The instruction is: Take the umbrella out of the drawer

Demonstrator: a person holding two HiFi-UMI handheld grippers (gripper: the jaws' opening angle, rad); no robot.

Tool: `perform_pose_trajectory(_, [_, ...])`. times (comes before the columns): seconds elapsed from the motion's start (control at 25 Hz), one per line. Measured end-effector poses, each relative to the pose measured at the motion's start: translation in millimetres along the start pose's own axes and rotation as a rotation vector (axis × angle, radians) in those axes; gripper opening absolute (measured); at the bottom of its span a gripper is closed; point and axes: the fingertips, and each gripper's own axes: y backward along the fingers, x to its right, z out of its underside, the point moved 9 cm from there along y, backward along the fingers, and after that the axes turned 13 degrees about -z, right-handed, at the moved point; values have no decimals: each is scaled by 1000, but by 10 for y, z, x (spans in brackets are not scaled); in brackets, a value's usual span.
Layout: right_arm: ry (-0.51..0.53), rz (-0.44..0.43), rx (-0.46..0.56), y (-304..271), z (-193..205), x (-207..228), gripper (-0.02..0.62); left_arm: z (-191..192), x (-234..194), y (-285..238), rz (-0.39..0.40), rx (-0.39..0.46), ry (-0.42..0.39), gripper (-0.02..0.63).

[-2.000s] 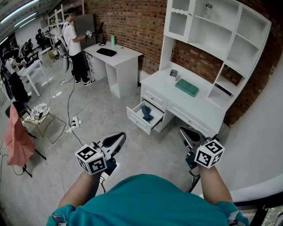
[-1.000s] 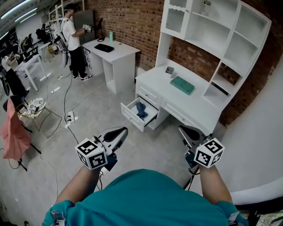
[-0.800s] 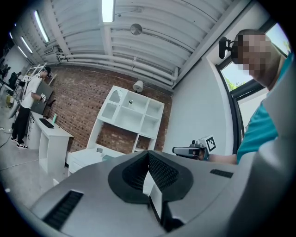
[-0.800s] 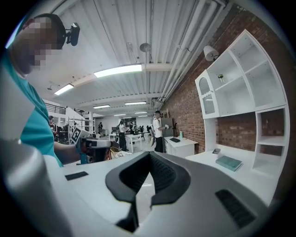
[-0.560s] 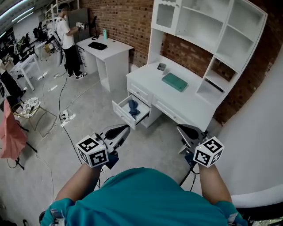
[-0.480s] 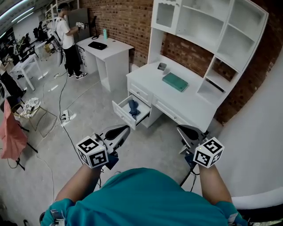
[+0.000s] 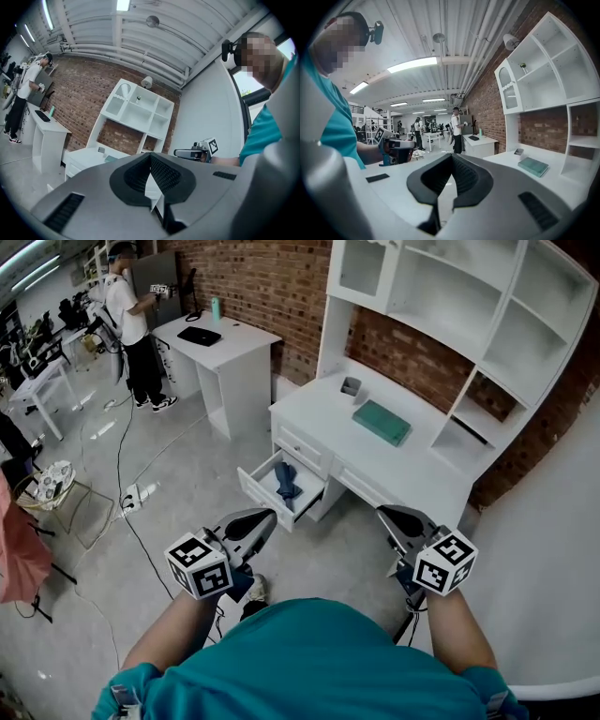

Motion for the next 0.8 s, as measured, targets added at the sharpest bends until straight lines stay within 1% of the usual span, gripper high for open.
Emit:
perform_pose_trajectory(0.16, [1, 35, 19, -611, -201, 374, 21, -257, -699, -388, 57, -15, 1, 14])
perform_pose_trajectory(0.32, [-15, 56, 31, -1296, -503, 717, 21, -674, -1375, -742, 113, -43, -22, 14])
perform_pose_trajectory(0.48, [-14, 64, 45, -1887, -729, 1007, 21, -999, -1998, -988, 140, -44, -37, 14])
perform_pose_trajectory(0.64, [-13, 72, 30, -2361, -854, 1228, 21, -1178, -2470, -1140, 160, -55, -27, 14])
perform_pose_trajectory(0.8, [-33, 89, 30, -2666, -881, 1384, 21, -1211, -2820, -1182, 167, -71, -24, 14])
